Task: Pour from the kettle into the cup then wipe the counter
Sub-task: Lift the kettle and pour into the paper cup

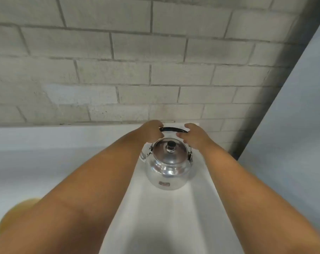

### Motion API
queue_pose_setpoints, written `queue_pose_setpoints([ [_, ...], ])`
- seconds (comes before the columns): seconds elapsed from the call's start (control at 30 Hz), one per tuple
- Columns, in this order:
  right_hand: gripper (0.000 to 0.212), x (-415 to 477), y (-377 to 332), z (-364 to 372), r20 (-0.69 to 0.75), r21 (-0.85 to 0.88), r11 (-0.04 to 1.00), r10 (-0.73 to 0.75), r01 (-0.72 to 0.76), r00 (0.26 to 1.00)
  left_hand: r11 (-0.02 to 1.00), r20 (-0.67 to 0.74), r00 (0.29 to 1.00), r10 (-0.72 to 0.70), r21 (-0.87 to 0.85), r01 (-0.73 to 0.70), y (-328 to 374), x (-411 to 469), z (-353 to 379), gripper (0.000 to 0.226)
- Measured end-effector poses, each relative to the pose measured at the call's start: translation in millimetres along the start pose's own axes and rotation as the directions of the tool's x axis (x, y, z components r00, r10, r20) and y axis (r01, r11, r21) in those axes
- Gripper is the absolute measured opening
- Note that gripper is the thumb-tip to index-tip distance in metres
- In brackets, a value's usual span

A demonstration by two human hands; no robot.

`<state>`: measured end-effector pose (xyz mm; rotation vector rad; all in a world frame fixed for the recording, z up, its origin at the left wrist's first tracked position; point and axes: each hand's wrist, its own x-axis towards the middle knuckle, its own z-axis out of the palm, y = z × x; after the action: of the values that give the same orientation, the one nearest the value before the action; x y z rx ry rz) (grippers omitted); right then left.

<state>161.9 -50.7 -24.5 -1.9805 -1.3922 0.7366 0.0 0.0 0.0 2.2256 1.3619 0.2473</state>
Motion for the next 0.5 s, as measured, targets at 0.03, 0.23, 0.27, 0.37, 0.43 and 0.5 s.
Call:
queue_pose_setpoints([
  [0.03, 0.063, -1, -2, 1, -0.03, 0.034, 0.999, -0.016, 0.017, 0.999, 0.999, -0.018, 0.999, 0.04, 0.007, -0.04, 1, -1, -1, 0.03],
  [0.23, 0.013, -10, -16, 0, -0.119, -0.022, 0.975, -0.223, 0.222, 0.968, 0.988, -0.201, 0.976, 0.082, -0.109, -0.105, 0, -13, -2, 0.019],
  [0.27, 0.021, -14, -18, 1, -0.134, -0.041, 0.967, -0.253, 0.25, 0.958, 0.988, -0.229, 0.968, 0.102, -0.088, -0.125, 0, -19, -3, 0.019],
  [0.37, 0.03, -29, -22, 3, -0.175, -0.001, 0.957, -0.287, 0.292, 0.942, 0.978, -0.264, 0.955, 0.138, -0.117, -0.174, -4, -34, -3, 0.017],
  [0.43, 0.025, -40, -26, 6, -0.199, 0.058, 0.955, -0.274, 0.29, 0.941, 0.97, -0.263, 0.955, 0.141, -0.156, -0.186, -6, -46, -6, 0.019],
  [0.5, 0.023, -52, -34, 7, -0.235, 0.091, 0.952, -0.264, 0.291, 0.936, 0.96, -0.268, 0.952, 0.151, -0.188, -0.206, -8, -60, -11, 0.02],
])
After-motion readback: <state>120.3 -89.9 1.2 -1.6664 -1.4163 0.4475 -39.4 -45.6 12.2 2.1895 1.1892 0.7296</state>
